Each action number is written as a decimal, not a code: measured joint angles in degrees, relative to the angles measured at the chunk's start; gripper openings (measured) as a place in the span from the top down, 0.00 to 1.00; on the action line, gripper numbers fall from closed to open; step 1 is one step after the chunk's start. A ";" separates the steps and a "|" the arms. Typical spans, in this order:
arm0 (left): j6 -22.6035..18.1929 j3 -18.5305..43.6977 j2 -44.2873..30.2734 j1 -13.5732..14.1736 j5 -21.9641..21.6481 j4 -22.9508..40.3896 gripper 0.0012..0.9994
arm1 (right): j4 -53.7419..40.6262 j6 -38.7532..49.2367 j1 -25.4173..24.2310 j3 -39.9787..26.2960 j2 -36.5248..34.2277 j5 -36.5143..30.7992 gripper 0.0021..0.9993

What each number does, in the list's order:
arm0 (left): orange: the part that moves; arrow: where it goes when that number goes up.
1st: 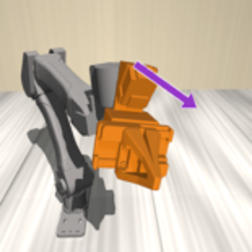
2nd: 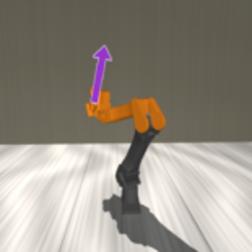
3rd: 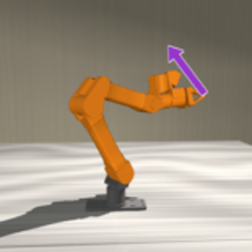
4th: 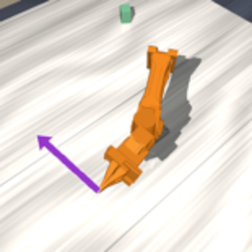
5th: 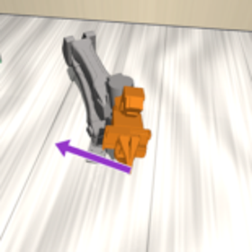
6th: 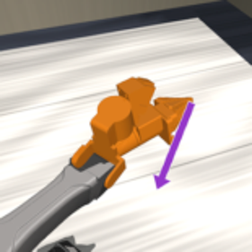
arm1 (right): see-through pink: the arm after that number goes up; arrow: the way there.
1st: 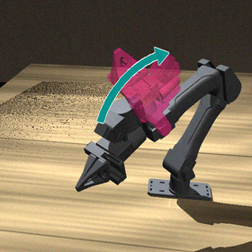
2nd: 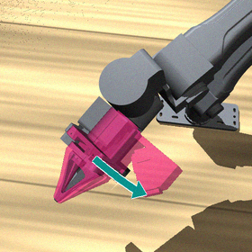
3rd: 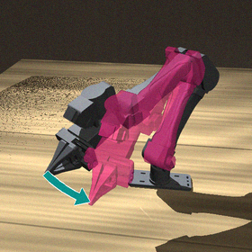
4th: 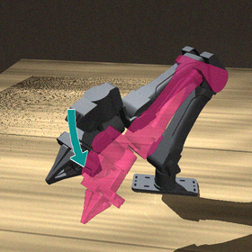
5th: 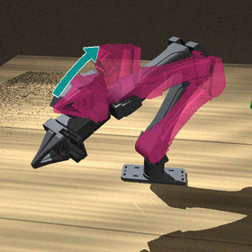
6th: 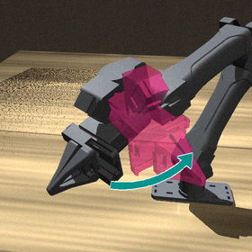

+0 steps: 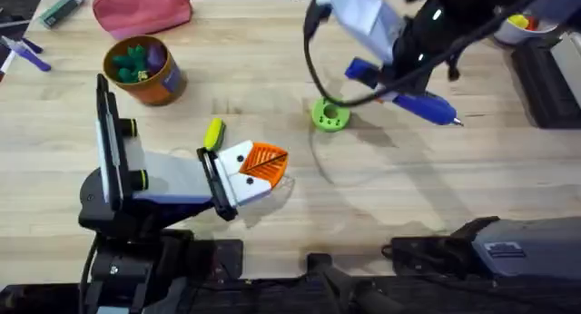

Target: Pick up the gripper from the table and insert it into the empty holder that is missing its gripper. Then pick up a screw, insert it into the mounting hole, and use the screwdriver to tighten it. Finally, clean up the table by picking up the vegetable and placing it into the bucket.

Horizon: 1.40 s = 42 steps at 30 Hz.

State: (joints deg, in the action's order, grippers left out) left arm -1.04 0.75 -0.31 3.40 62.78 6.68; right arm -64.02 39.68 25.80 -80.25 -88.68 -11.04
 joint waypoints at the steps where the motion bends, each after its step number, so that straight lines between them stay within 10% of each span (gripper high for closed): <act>1: 0.00 0.00 -0.01 0.00 0.00 -0.01 0.99 | 0.95 0.65 0.00 1.60 -0.05 -0.82 0.98; 11: 0.00 0.00 0.01 0.00 0.00 -0.01 0.99 | 10.49 8.67 -2.63 14.10 -0.32 -3.05 0.98; 31: 0.00 0.00 -0.01 0.00 -0.01 -0.02 0.99 | 18.43 21.74 -13.46 14.63 -11.88 3.64 0.98; 37: 0.00 0.00 0.01 0.00 0.00 -0.02 0.99 | 20.64 20.79 -13.57 14.62 -11.61 3.23 0.04; 42: 0.00 0.00 0.00 0.00 0.00 -0.02 0.99 | 20.57 17.17 -13.60 14.62 -9.83 3.38 0.01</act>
State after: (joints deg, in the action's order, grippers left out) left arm -1.04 0.75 -0.31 3.40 62.78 6.66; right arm -43.44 56.85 12.21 -65.63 -98.52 -7.66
